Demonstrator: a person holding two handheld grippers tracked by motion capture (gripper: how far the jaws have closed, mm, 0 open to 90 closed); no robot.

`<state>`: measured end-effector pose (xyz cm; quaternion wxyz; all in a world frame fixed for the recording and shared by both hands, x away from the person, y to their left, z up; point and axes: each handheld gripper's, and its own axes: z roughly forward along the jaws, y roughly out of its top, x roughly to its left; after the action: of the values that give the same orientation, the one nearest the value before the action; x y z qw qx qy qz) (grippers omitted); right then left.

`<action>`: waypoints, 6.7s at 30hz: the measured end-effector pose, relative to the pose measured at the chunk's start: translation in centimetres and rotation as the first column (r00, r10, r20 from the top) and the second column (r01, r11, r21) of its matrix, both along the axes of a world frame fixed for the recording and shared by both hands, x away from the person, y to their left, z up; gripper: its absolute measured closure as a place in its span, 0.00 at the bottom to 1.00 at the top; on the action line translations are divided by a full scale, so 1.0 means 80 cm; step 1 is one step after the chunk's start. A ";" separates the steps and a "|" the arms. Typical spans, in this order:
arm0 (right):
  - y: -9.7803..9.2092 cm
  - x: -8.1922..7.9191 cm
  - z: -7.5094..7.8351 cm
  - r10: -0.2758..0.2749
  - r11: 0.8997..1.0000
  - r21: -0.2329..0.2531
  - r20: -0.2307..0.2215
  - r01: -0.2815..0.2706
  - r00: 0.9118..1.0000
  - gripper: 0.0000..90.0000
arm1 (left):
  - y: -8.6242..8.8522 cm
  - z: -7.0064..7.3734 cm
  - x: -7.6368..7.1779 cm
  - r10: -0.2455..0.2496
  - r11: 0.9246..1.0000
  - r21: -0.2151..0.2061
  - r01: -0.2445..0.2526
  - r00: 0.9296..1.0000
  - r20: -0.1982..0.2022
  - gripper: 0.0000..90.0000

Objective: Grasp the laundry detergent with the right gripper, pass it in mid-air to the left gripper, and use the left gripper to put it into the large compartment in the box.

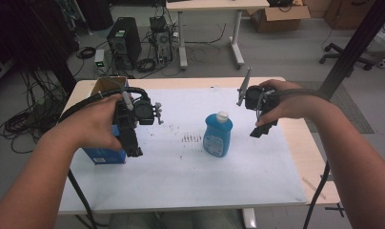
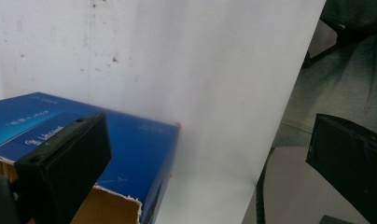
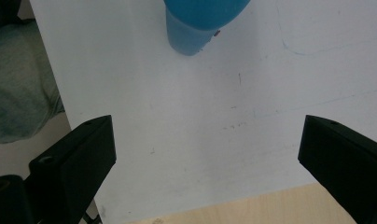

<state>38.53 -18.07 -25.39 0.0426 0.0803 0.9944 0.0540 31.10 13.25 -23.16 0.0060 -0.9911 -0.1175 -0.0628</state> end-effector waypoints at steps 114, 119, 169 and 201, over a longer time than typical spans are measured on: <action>-0.006 -0.027 -0.170 -0.260 0.812 0.551 0.047 0.192 0.964 0.04 | -0.007 -0.041 -0.016 -0.059 0.997 0.045 0.061 0.998 -0.038 0.00; -0.011 -0.027 -0.174 -0.287 0.786 0.583 0.049 0.206 0.957 0.04 | -0.008 -0.039 -0.016 -0.062 0.997 0.046 0.064 0.997 -0.036 0.00; 0.014 -0.025 -0.216 -0.432 0.586 0.783 0.082 0.210 0.898 0.02 | -0.006 -0.046 -0.019 -0.053 0.998 0.036 0.055 0.998 -0.039 0.00; 0.013 -0.030 -0.229 -0.484 0.497 0.848 0.095 0.184 0.870 0.27 | -0.004 -0.047 -0.019 -0.052 0.998 0.038 0.054 0.998 -0.037 0.00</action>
<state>36.12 -17.04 -43.71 0.1717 0.2746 0.7975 0.5091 29.56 12.95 -26.96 0.0256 -0.9945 -0.0897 -0.0475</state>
